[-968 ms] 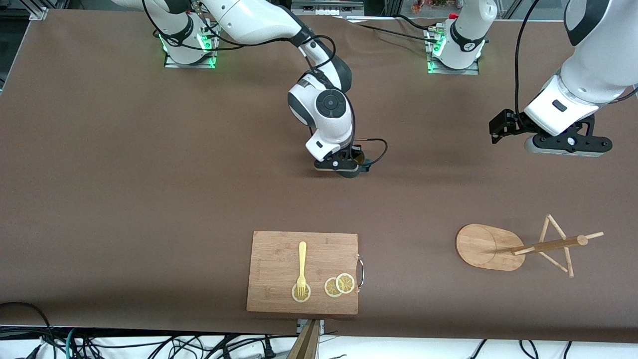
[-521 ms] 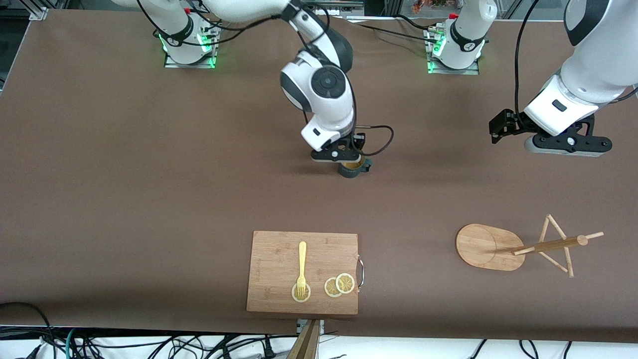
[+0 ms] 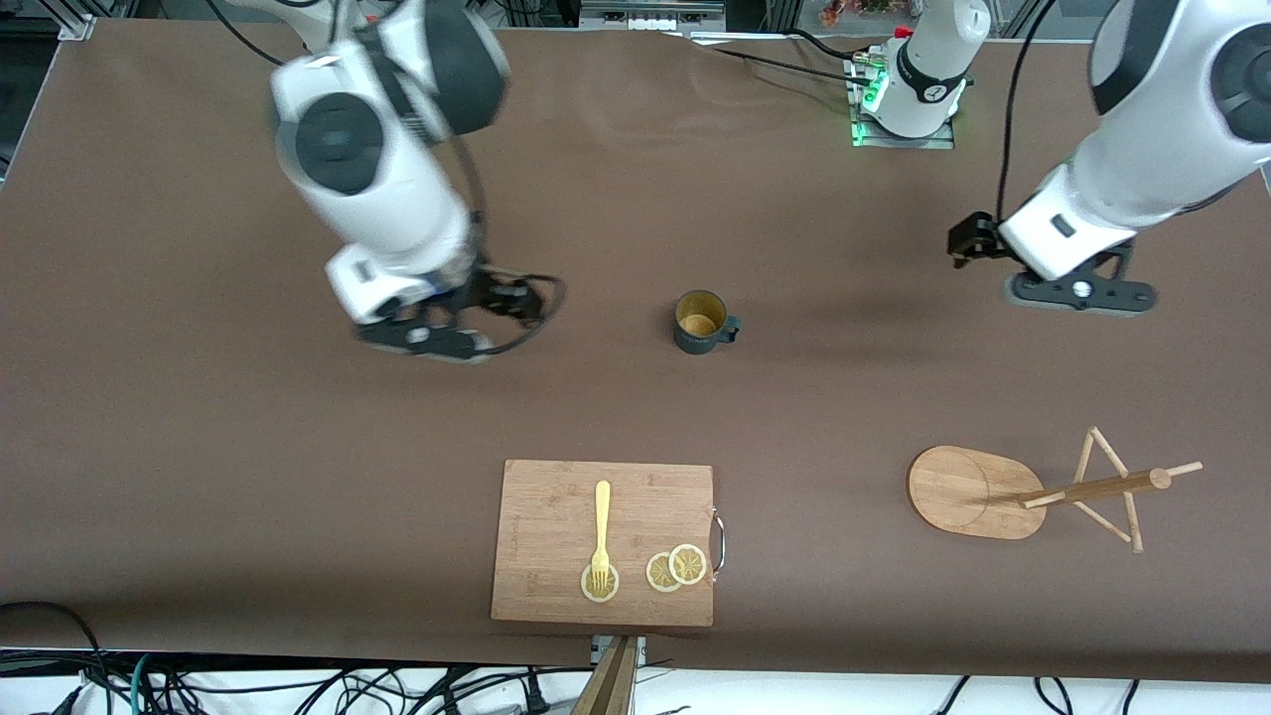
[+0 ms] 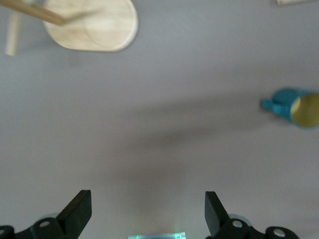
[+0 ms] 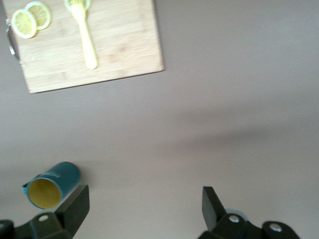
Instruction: Pass cup and hang on rack
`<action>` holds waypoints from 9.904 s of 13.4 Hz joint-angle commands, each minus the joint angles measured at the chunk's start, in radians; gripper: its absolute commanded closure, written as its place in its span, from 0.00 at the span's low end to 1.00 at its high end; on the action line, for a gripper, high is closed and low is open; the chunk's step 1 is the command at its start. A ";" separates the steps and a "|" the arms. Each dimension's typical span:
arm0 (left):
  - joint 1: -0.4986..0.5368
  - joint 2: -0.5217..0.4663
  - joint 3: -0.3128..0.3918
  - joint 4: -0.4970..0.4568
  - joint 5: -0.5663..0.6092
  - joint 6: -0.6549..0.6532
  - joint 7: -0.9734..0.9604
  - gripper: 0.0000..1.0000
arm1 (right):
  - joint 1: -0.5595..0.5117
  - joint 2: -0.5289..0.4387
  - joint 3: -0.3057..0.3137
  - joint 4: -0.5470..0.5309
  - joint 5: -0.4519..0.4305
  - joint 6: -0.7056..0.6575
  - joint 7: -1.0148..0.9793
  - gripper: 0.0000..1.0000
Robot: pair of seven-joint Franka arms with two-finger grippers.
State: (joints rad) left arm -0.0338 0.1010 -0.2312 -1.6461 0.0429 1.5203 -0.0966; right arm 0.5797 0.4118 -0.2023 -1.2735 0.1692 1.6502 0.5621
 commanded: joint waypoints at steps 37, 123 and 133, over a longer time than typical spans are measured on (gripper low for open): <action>0.092 0.419 -0.226 -0.518 -1.389 0.977 2.482 0.00 | -0.528 -0.452 0.173 -0.377 -0.175 -0.154 -0.493 0.00; 0.703 0.712 -0.117 0.620 -0.724 -0.192 -0.020 1.00 | -0.535 -0.418 0.152 -0.291 -0.163 -0.201 -0.496 0.00; 0.773 0.796 -0.114 0.614 -0.860 -0.192 -0.018 1.00 | -0.535 -0.416 0.152 -0.291 -0.163 -0.201 -0.496 0.00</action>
State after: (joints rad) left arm 0.7150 0.8543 -0.3382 -1.0666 -0.7630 1.3375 -0.0980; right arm 0.0525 -0.0145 -0.0537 -1.5897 0.0047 1.4703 0.0729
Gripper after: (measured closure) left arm 0.789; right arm 0.000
